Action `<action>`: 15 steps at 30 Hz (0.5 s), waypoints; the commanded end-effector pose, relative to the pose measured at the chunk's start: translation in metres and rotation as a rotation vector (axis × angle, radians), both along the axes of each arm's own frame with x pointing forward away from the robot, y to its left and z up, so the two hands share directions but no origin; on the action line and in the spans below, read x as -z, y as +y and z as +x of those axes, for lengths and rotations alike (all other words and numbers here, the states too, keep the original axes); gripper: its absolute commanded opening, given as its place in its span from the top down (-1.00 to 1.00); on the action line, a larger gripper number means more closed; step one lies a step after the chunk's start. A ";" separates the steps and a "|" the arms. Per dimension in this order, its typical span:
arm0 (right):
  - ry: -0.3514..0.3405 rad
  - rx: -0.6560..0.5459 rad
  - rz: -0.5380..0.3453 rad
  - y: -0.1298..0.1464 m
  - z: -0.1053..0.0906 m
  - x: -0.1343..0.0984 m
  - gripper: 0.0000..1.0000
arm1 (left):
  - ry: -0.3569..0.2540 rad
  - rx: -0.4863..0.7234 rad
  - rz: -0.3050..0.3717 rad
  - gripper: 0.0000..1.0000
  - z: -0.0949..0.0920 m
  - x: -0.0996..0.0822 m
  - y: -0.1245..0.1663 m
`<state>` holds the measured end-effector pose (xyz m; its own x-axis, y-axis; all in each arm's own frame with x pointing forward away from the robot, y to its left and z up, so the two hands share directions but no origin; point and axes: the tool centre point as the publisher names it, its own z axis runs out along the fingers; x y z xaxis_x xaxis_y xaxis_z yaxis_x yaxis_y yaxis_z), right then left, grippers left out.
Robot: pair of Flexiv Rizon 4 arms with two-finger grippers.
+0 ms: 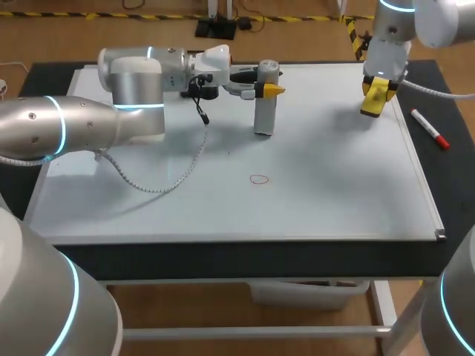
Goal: Pick up the inspection probe, press it on each red-marked spot on the whiteboard one by one, put down the probe, pick up the eraser, and wipe off all the red marks.
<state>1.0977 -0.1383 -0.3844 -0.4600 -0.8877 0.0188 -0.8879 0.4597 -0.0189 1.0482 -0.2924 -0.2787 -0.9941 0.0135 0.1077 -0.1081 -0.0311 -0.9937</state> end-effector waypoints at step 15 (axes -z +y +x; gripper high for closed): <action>0.003 -0.002 -0.004 0.000 0.001 -0.001 1.00 | -0.007 -0.012 0.008 1.00 -0.002 -0.005 0.008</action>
